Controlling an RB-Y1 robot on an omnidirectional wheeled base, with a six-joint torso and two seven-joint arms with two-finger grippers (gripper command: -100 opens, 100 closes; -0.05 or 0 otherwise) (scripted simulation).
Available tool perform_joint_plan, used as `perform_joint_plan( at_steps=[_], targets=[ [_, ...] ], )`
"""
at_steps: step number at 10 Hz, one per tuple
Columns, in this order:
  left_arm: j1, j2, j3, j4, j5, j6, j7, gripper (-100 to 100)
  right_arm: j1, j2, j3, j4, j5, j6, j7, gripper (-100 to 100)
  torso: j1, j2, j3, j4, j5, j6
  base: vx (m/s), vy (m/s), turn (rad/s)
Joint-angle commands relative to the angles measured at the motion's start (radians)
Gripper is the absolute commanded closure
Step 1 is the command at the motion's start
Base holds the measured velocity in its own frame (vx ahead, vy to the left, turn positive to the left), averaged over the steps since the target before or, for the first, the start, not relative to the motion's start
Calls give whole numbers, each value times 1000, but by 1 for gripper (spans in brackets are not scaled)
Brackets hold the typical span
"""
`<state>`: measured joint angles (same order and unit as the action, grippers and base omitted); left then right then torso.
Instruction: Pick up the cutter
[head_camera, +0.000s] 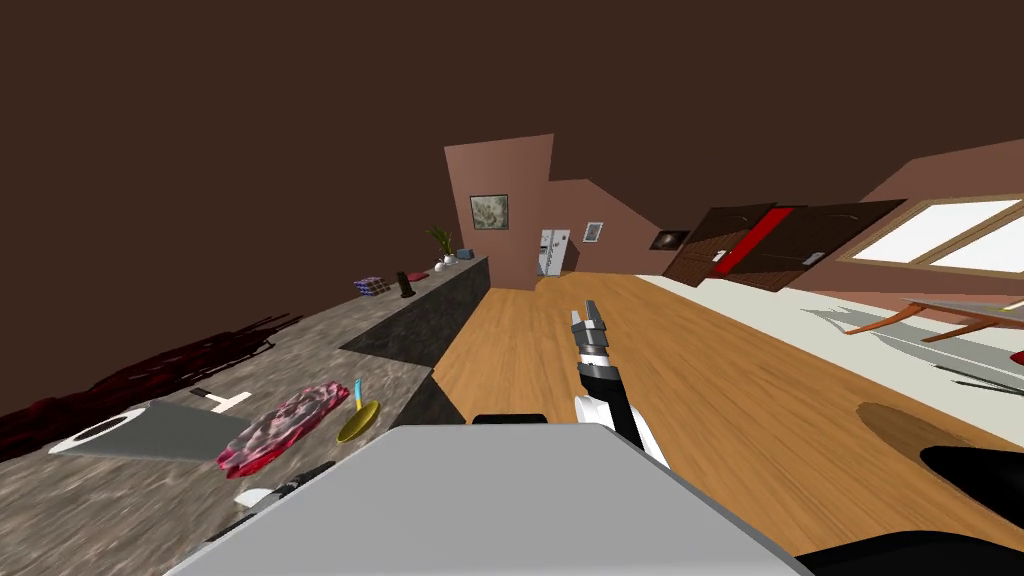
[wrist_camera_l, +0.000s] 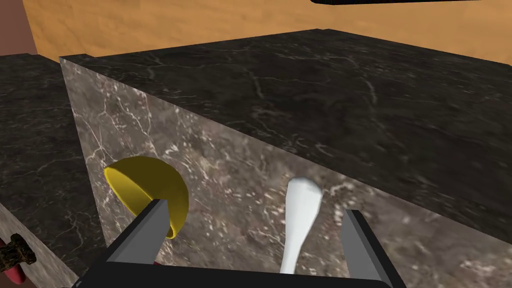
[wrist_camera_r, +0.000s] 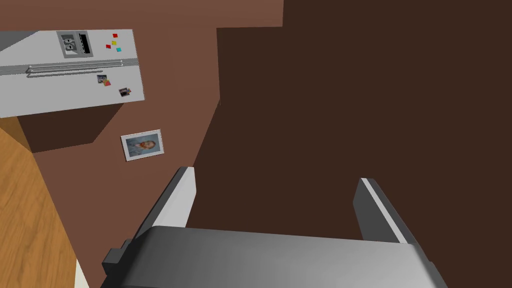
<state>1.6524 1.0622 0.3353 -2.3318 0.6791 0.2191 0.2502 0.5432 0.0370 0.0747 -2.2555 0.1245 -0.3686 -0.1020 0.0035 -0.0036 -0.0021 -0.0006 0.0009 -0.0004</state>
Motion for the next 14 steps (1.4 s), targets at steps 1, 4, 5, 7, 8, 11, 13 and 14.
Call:
perform_joint_plan(
  at_steps=[1,4,5,7,8,11,13,14],
  targets=[
    [18,36,8,7,21,14,8,-100,0,0,0,0,0,0,0,0,0,0,0,0,0,0,37,58,-75],
    [63,121,14,19,72,73,24,-100,0,0,0,0,0,0,0,0,4,0,0,0,1,0,42,97,-140],
    [82,156,16,24,94,98,31,-100,0,0,0,0,0,0,0,0,3,0,0,0,1,-1,38,67,-90],
    [100,197,18,28,114,121,37,-100,0,0,0,0,0,0,0,0,2,0,0,0,0,0,31,77,-110],
    [116,230,20,31,132,141,42,-100,0,0,0,0,0,0,0,0,1,1,0,0,0,-1,16,53,-78],
    [148,300,25,37,168,181,53,-100,0,0,0,0,0,0,0,0,1,1,1,0,0,-1,22,69,-107],
    [156,304,29,34,171,182,52,-100,0,0,0,0,0,0,0,0,-1,1,1,0,0,-1,11,34,-38],
    [156,305,29,34,172,186,53,0,0,0,0,0,0,0,0,0,-3,2,1,1,-1,-1,0,0,0]
  ],
)
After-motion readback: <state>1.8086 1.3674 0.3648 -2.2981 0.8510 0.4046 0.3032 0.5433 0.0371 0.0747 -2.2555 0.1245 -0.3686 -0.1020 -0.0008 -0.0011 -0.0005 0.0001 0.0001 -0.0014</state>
